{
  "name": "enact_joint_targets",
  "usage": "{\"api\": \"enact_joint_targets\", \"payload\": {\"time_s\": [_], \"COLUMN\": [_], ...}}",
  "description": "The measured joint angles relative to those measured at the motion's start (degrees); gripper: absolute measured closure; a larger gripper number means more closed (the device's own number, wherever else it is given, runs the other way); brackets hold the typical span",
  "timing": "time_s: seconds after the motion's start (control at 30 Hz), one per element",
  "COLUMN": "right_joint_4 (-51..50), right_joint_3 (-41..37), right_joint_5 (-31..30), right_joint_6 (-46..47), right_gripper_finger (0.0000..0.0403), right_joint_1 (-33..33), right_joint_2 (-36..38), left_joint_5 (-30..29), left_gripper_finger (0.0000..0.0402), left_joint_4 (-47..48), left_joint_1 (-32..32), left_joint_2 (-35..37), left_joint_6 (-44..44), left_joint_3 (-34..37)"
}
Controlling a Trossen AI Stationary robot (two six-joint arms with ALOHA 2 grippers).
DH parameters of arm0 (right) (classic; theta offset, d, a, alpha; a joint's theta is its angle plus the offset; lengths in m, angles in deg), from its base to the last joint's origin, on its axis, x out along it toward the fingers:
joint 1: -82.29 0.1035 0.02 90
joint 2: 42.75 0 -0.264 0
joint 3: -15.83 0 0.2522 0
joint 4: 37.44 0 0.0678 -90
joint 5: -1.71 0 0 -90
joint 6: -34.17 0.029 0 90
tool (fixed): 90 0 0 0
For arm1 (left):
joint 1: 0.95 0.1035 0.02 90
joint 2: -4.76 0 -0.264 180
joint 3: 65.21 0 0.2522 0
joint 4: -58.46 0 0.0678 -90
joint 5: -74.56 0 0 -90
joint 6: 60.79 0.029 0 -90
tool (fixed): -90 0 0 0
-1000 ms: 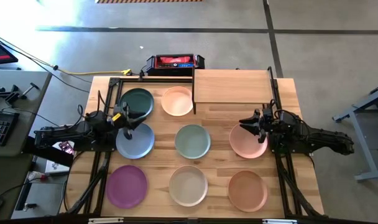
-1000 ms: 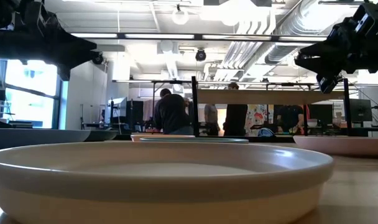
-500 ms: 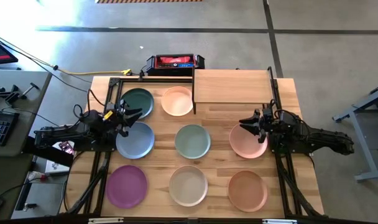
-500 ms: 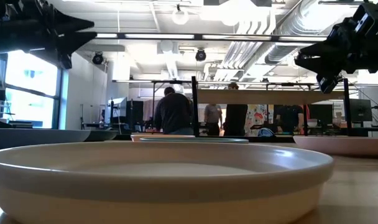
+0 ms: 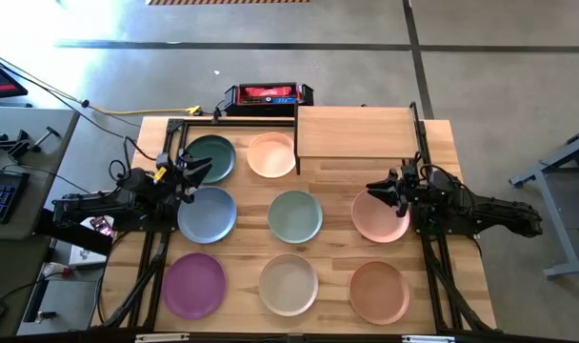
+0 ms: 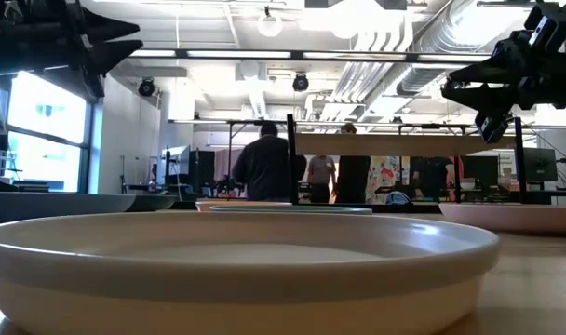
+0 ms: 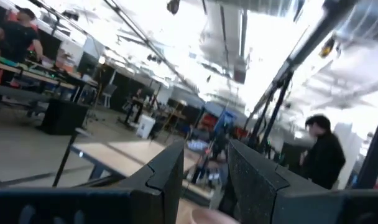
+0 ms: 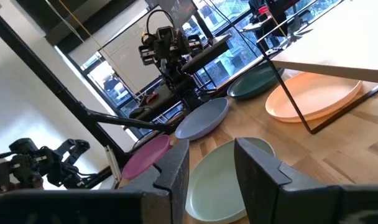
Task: Place and stack plates onto a shelf
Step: Put the pink plate on the shelf
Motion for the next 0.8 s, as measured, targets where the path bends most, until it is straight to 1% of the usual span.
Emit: {"api": "enact_joint_targets", "payload": {"time_s": [0.13, 0.27, 0.37, 0.47, 0.57, 0.6, 0.67, 0.7, 0.8], "right_joint_4": [2.0, 9.3, 17.7, 27.0, 35.5, 36.6, 35.8, 33.8, 21.5], "right_joint_3": [0.0, 0.0, 0.0, 0.0, 0.0, 0.6, 3.2, 5.0, 12.5], "right_joint_5": [-2.7, -3.4, -2.2, -1.4, -1.4, -1.4, -1.4, -1.2, -0.9], "right_joint_6": [-0.3, 0.0, -0.8, -3.2, -4.9, -5.1, -6.4, -7.7, -11.8], "right_gripper_finger": [0.0293, 0.0293, 0.0293, 0.0293, 0.0293, 0.0293, 0.0293, 0.0293, 0.0293], "right_joint_1": [0.0, 0.0, 0.0, 0.0, 0.0, 0.0, 0.0, 0.0, 0.0], "right_joint_2": [0.0, 0.0, 0.0, 0.0, 0.0, 0.0, 0.0, 0.0, -1.2], "left_joint_5": [-5.0, -6.1, -6.1, -6.1, -6.1, -6.1, -6.1, -6.1, -6.1], "left_gripper_finger": [0.0284, 0.0284, 0.0284, 0.0284, 0.0284, 0.0284, 0.0284, 0.0284, 0.0284], "left_joint_4": [-4.8, -7.5, -7.2, -5.4, -1.5, 0.2, 3.7, 5.1, 7.8], "left_joint_1": [0.0, 0.0, 0.0, 0.0, 0.0, 0.0, 0.0, 0.0, 0.0], "left_joint_2": [0.0, 0.0, -0.7, -2.7, -5.5, -6.6, -9.2, -10.5, -14.8], "left_joint_6": [-4.4, -4.8, -4.2, -1.7, 0.2, 0.4, 1.2, 1.5, 3.1], "left_joint_3": [0.0, -1.4, -4.7, -8.9, -14.1, -15.9, -19.7, -21.5, -26.8]}}
